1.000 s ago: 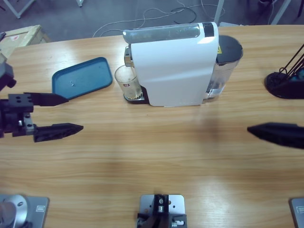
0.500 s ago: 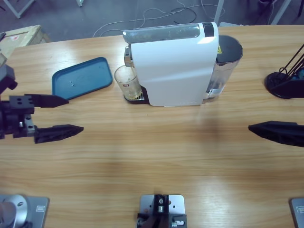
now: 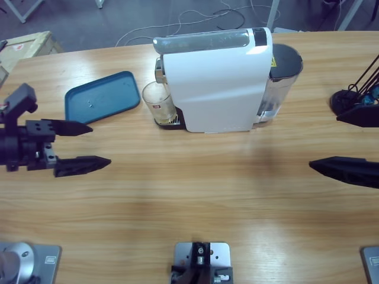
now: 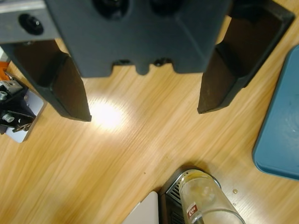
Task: Pour coffee
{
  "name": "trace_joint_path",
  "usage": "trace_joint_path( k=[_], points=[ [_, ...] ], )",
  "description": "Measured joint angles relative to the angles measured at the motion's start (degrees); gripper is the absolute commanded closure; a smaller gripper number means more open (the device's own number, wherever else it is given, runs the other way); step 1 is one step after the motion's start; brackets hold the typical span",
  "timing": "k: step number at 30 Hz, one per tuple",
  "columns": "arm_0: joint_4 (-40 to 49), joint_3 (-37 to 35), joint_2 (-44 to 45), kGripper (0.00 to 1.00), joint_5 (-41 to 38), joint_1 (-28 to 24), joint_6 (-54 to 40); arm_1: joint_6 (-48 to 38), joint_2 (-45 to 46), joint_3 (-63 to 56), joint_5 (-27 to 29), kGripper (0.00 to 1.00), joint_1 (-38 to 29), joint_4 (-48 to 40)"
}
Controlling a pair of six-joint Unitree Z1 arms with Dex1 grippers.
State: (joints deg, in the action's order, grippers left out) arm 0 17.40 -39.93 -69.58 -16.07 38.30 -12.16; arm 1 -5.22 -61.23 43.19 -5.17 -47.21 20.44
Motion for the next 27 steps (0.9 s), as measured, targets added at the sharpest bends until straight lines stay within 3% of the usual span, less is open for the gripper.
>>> trace_joint_path(
  k=[27],
  points=[
    [-1.07,-0.18,-1.79,0.013,0.04,0.0,0.0,-0.06,-0.09,-0.18,0.0,0.0,0.01,-2.4]
  ],
)
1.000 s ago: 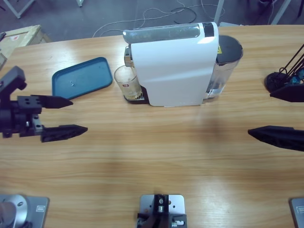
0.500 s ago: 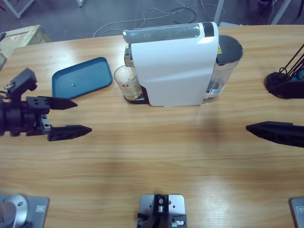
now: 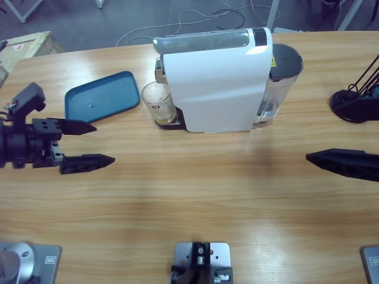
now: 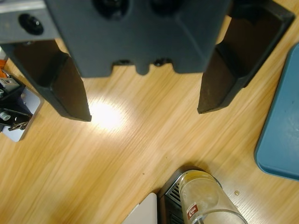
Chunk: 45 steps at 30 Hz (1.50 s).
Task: Pour coffee
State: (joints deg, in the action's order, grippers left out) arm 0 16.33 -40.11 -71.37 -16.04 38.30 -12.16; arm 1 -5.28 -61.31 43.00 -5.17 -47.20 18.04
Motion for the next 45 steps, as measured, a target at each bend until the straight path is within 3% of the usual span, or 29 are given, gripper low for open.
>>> trace_joint_path(
  k=[16,27,34,40,45],
  points=[
    [-0.74,-1.53,0.03,0.013,0.27,0.0,0.0,-0.35,0.0,-0.04,0.09,0.0,0.01,0.0],
    [-5.45,-3.8,-0.23,0.013,5.29,-1.32,-0.73,-0.56,0.0,-0.22,0.54,0.0,0.01,0.0],
    [-6.72,-9.23,-9.06,0.014,5.6,-8.46,-6.4,-0.75,0.0,0.01,0.54,0.0,0.06,0.0],
    [-11.11,-9.58,-16.41,0.018,3.03,-8.94,-13.01,-1.25,-0.09,0.06,0.54,0.0,0.07,0.05],
    [-18.33,-9.2,-18.95,0.013,-5.03,-8.98,-16.12,-1.74,-0.83,0.37,0.54,0.0,0.07,1.09]
  ],
)
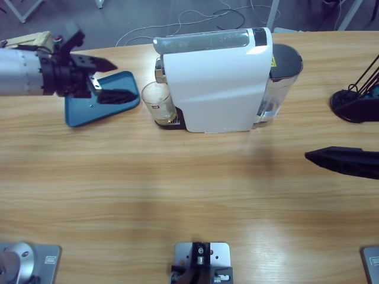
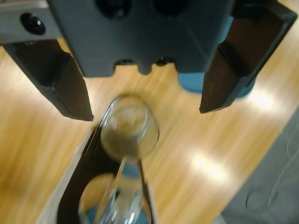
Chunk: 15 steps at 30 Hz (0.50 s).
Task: Pour coffee
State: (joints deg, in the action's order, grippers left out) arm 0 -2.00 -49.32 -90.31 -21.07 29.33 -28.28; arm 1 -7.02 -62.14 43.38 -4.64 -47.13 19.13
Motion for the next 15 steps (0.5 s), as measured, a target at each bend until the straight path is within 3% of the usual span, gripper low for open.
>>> trace_joint_path(
  k=[6,15],
  points=[
    [-6.69,0.78,-4.56,0.013,-7.45,0.0,-0.59,-0.02,-0.97,1.3,0.0,0.0,0.0,0.96],
    [-11.49,3.55,-8.83,0.013,-10.36,-0.01,-1.03,-0.02,-3.09,2.06,0.0,0.0,0.0,1.02]
  ],
)
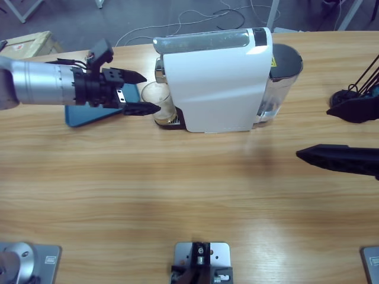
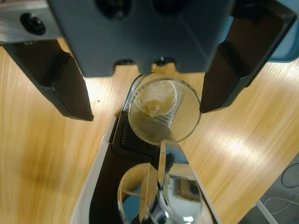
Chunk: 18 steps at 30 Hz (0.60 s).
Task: Pour coffee
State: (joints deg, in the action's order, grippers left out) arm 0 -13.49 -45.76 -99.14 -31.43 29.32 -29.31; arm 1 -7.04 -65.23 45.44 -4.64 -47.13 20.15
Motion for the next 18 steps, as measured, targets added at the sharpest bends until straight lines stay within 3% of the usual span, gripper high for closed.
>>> trace_joint_path(
  k=[18],
  points=[
    [-6.6,0.38,-5.5,0.013,-0.14,0.0,-0.46,-0.34,-0.84,0.0,0.0,0.0,0.0,-0.01]
  ],
)
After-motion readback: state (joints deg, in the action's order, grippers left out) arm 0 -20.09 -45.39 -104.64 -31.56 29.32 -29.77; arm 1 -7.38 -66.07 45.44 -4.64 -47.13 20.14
